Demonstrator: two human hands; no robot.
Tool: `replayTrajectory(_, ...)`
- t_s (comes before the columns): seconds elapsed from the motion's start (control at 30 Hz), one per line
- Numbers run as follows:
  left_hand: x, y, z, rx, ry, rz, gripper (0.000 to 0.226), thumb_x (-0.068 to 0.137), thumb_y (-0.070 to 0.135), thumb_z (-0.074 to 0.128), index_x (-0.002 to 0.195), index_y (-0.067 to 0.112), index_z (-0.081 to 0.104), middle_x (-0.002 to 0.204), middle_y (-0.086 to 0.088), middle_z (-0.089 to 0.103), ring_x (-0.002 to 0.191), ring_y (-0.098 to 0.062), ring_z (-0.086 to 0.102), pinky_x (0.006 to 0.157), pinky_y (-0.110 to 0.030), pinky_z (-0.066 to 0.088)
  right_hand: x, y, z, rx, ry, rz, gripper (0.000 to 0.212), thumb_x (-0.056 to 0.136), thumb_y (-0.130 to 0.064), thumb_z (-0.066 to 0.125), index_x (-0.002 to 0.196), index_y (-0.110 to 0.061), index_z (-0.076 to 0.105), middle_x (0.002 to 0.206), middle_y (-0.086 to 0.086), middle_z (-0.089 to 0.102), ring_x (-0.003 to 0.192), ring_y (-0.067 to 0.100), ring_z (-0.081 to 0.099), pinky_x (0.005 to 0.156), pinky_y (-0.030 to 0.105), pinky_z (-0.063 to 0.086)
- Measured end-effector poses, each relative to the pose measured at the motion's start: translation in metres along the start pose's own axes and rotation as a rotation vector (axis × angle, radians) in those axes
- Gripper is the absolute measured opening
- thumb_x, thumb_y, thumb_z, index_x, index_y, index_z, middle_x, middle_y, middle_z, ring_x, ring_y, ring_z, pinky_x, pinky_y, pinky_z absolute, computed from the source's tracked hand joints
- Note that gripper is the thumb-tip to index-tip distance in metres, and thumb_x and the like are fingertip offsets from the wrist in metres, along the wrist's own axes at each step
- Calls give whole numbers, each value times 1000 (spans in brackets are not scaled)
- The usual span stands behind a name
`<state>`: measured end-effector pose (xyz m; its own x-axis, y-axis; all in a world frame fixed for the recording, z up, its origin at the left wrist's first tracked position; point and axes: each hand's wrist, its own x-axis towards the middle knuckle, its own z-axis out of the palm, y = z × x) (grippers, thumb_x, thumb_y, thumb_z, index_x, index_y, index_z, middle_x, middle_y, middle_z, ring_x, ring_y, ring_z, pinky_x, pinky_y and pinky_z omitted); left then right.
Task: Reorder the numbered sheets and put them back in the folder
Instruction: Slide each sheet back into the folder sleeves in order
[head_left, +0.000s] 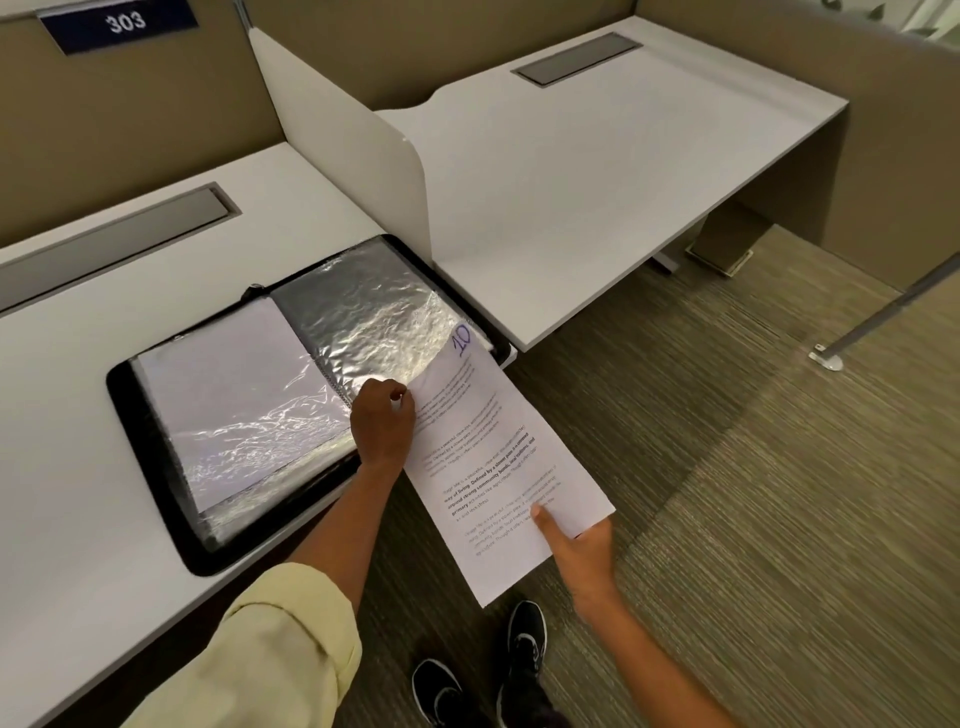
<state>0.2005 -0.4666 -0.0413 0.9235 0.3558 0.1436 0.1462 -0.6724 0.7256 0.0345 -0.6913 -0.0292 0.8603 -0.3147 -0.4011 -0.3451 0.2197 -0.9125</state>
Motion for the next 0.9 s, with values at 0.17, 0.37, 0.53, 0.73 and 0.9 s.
replayTrajectory(0.17,1,-1,0,17,-66,-18,9,88,13,64,89,8,71,91,-7,65,78,-23,61,70,-29,39,-2,4,18,1,-6,107,37,83,-4,79,113,-20,63,108,-4,72,96,5,70,73,17,57)
replayTrajectory(0.37,9,-4,-3,25,-135,-56,10,85,10,61,84,9,70,88,-5,67,80,-24,62,71,-34,48,-2,-2,33,6,-21,135,34,86,-5,76,114,-19,65,107,-4,73,95,5,70,76,19,58)
replayTrajectory(0.53,13,-9,-4,68,-213,-56,10,83,7,60,88,12,68,90,-5,67,83,-24,61,72,-33,48,-5,-14,27,134,-80,188,44,86,-35,69,123,-13,64,113,3,75,106,16,71,92,39,57)
replayTrajectory(0.73,15,-6,-7,131,-281,-41,13,84,4,57,91,12,63,90,-7,65,85,-26,60,76,-40,52,11,-45,5,319,-218,293,77,90,-72,36,126,-10,66,117,21,69,103,32,65,93,51,49)
replayTrajectory(0.9,17,-4,-9,166,-301,-35,13,86,5,53,93,13,61,90,-7,64,85,-28,61,75,-40,52,41,-69,-5,230,-386,396,81,90,-76,35,133,-13,62,114,21,69,102,33,65,91,46,51)
